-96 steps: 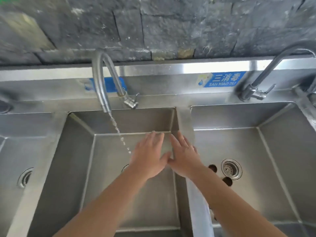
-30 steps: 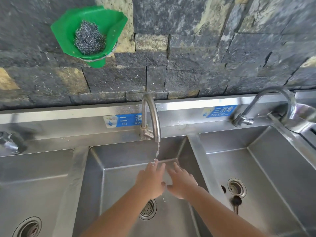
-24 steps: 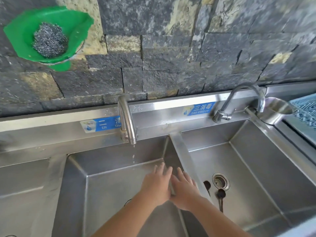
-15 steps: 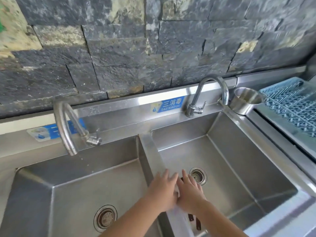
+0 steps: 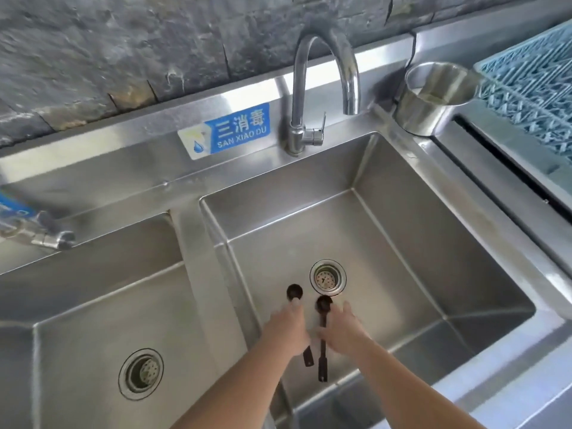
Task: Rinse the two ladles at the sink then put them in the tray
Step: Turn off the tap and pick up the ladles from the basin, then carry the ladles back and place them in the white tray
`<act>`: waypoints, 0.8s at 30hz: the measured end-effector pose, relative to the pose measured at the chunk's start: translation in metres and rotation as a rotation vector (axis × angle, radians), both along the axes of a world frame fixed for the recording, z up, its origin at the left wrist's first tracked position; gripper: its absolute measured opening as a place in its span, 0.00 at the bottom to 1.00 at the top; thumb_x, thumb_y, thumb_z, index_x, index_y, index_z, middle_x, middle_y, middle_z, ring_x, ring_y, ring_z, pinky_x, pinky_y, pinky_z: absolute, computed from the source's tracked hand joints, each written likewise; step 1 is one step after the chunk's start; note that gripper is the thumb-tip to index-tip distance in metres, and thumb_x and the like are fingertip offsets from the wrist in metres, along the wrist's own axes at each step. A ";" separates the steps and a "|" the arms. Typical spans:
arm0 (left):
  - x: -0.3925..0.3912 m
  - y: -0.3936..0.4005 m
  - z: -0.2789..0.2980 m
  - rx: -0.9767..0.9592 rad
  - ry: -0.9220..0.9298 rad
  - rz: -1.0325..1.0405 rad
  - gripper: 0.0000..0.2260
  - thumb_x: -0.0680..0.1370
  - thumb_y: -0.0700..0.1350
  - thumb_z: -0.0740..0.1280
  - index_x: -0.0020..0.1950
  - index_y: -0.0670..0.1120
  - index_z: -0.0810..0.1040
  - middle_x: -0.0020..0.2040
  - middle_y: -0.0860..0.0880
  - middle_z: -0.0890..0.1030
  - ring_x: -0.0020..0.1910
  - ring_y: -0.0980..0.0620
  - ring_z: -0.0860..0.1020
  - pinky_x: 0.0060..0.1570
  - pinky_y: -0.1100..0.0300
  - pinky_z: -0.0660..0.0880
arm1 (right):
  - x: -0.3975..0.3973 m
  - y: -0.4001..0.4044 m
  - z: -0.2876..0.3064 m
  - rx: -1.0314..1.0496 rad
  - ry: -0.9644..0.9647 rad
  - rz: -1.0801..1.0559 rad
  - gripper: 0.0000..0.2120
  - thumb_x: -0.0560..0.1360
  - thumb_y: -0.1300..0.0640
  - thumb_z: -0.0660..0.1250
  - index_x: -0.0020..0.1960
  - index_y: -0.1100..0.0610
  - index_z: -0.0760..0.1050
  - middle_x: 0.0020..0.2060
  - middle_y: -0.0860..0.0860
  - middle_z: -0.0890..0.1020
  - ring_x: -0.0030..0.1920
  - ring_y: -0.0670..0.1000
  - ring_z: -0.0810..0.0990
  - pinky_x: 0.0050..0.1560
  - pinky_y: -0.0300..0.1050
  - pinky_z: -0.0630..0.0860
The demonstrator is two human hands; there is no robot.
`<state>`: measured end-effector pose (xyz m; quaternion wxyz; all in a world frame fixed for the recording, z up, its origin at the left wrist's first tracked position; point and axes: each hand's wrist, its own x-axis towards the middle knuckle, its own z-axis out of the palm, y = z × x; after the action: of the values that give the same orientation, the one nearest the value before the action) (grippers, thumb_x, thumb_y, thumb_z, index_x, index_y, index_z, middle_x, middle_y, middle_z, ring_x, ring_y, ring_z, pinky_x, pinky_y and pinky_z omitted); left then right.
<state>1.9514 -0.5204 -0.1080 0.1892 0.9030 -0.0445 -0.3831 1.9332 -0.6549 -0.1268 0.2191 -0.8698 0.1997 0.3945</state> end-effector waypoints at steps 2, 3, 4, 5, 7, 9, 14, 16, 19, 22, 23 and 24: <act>0.004 -0.007 -0.026 0.011 0.058 0.093 0.19 0.76 0.43 0.65 0.67 0.45 0.70 0.61 0.43 0.78 0.60 0.42 0.77 0.60 0.48 0.75 | 0.002 -0.012 -0.021 0.023 0.020 -0.095 0.22 0.71 0.50 0.67 0.62 0.55 0.70 0.60 0.56 0.71 0.59 0.58 0.75 0.60 0.52 0.74; 0.005 -0.010 -0.038 0.023 0.084 0.133 0.19 0.76 0.45 0.65 0.67 0.46 0.70 0.62 0.44 0.78 0.61 0.42 0.77 0.61 0.48 0.74 | 0.002 -0.017 -0.031 0.040 0.025 -0.139 0.18 0.71 0.52 0.67 0.58 0.55 0.71 0.56 0.55 0.74 0.55 0.56 0.76 0.57 0.51 0.75; 0.007 -0.015 -0.051 0.037 0.106 0.179 0.19 0.77 0.46 0.64 0.67 0.47 0.70 0.62 0.45 0.79 0.61 0.43 0.77 0.62 0.48 0.74 | 0.002 -0.021 -0.040 0.059 0.036 -0.183 0.15 0.71 0.53 0.67 0.56 0.55 0.71 0.54 0.55 0.75 0.52 0.54 0.75 0.54 0.48 0.74; 0.009 -0.020 -0.062 0.053 0.124 0.237 0.18 0.77 0.46 0.63 0.67 0.47 0.70 0.62 0.44 0.79 0.61 0.43 0.77 0.61 0.48 0.74 | 0.002 -0.024 -0.047 0.082 0.052 -0.224 0.14 0.71 0.54 0.67 0.54 0.55 0.71 0.54 0.54 0.77 0.49 0.53 0.74 0.50 0.45 0.72; 0.014 -0.032 -0.083 0.077 0.149 0.367 0.19 0.77 0.46 0.62 0.67 0.45 0.71 0.61 0.43 0.79 0.60 0.42 0.77 0.60 0.49 0.75 | 0.003 -0.026 -0.064 0.134 0.085 -0.289 0.11 0.71 0.55 0.66 0.52 0.55 0.72 0.52 0.54 0.80 0.47 0.53 0.75 0.46 0.42 0.70; 0.018 -0.041 -0.101 0.085 0.143 0.486 0.19 0.77 0.48 0.63 0.67 0.43 0.70 0.62 0.41 0.78 0.61 0.41 0.76 0.60 0.50 0.74 | 0.005 -0.022 -0.081 0.159 0.088 -0.355 0.14 0.71 0.57 0.65 0.56 0.56 0.75 0.51 0.54 0.81 0.50 0.54 0.79 0.45 0.42 0.71; 0.019 -0.043 -0.138 0.069 0.140 0.599 0.10 0.75 0.44 0.62 0.56 0.46 0.75 0.56 0.43 0.80 0.57 0.41 0.78 0.54 0.52 0.75 | 0.008 -0.008 -0.108 0.120 0.046 -0.455 0.14 0.70 0.57 0.63 0.55 0.54 0.76 0.52 0.54 0.82 0.53 0.57 0.81 0.47 0.44 0.75; 0.018 -0.040 -0.146 0.060 0.151 0.621 0.08 0.74 0.42 0.61 0.51 0.46 0.77 0.51 0.44 0.81 0.52 0.42 0.79 0.50 0.53 0.76 | 0.006 -0.006 -0.114 0.085 0.026 -0.446 0.11 0.72 0.55 0.65 0.54 0.53 0.76 0.52 0.53 0.82 0.53 0.57 0.81 0.50 0.46 0.76; 0.019 -0.036 -0.151 0.050 0.167 0.628 0.03 0.74 0.43 0.62 0.44 0.46 0.75 0.47 0.44 0.81 0.48 0.42 0.79 0.45 0.57 0.74 | 0.006 -0.010 -0.121 0.060 0.006 -0.402 0.09 0.73 0.53 0.66 0.52 0.53 0.76 0.52 0.53 0.82 0.53 0.56 0.81 0.49 0.45 0.76; 0.023 -0.032 -0.153 0.000 0.185 0.643 0.02 0.75 0.41 0.62 0.42 0.47 0.72 0.48 0.43 0.82 0.49 0.42 0.79 0.44 0.59 0.71 | 0.009 -0.016 -0.122 0.085 0.000 -0.371 0.06 0.74 0.51 0.67 0.45 0.52 0.73 0.51 0.54 0.82 0.52 0.56 0.80 0.45 0.42 0.71; 0.025 -0.031 -0.151 -0.024 0.195 0.670 0.03 0.75 0.40 0.62 0.42 0.46 0.72 0.49 0.43 0.83 0.49 0.42 0.79 0.45 0.58 0.72 | 0.011 -0.017 -0.119 0.095 -0.010 -0.362 0.07 0.74 0.51 0.67 0.43 0.52 0.71 0.49 0.54 0.82 0.50 0.57 0.80 0.44 0.42 0.69; 0.028 -0.032 -0.148 -0.055 0.207 0.712 0.04 0.75 0.40 0.61 0.42 0.46 0.73 0.49 0.42 0.83 0.50 0.42 0.80 0.47 0.56 0.73 | 0.013 -0.018 -0.115 0.100 -0.026 -0.354 0.08 0.75 0.51 0.66 0.41 0.53 0.70 0.47 0.54 0.82 0.49 0.57 0.79 0.43 0.42 0.68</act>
<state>1.9796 -0.5528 -0.2558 0.3384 0.8130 0.2816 -0.3811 1.9461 -0.6724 -0.2420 0.3304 -0.8142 0.3268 0.3479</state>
